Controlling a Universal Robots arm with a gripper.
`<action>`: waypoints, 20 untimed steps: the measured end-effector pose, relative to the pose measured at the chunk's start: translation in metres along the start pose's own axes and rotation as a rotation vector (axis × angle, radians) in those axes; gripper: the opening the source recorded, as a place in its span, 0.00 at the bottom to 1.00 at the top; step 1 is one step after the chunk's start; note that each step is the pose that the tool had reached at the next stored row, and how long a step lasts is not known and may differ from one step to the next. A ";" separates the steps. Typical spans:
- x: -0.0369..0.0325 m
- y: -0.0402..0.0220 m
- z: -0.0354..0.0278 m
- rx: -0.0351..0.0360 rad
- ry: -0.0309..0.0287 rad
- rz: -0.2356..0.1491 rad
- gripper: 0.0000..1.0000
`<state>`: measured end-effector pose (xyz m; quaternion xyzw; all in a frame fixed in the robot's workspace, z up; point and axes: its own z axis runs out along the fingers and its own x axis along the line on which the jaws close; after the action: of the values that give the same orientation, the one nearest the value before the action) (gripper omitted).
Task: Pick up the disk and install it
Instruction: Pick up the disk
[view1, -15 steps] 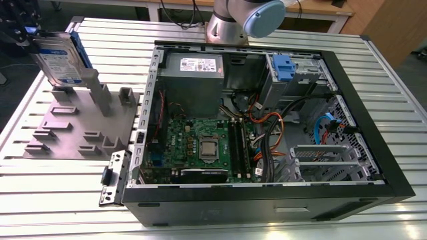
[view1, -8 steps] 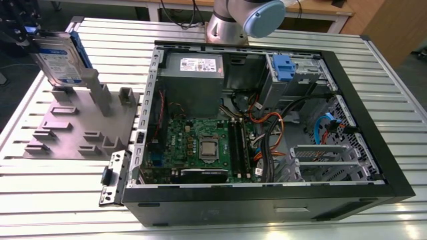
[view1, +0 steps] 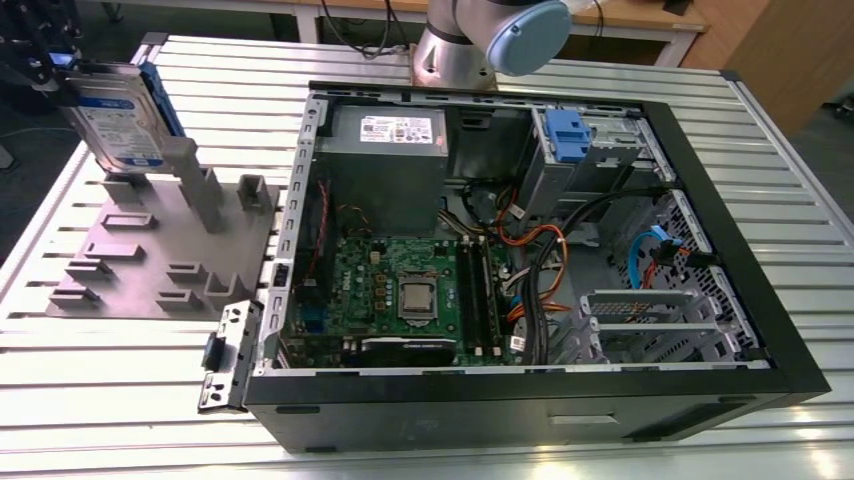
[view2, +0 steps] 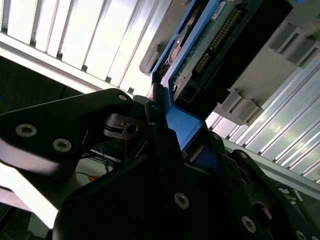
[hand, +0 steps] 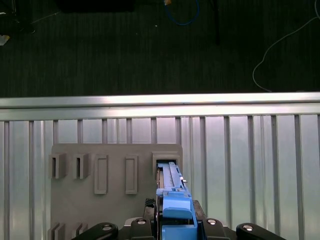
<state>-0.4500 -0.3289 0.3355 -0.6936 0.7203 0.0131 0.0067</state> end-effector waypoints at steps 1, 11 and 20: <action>0.0000 0.0000 -0.0002 0.0000 0.0000 0.000 0.36; -0.0001 0.0000 -0.0036 0.0000 0.0000 0.000 0.36; -0.0002 0.0000 -0.0062 0.0001 0.0000 0.000 0.36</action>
<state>-0.4499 -0.3289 0.3417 -0.6936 0.7203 0.0130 0.0068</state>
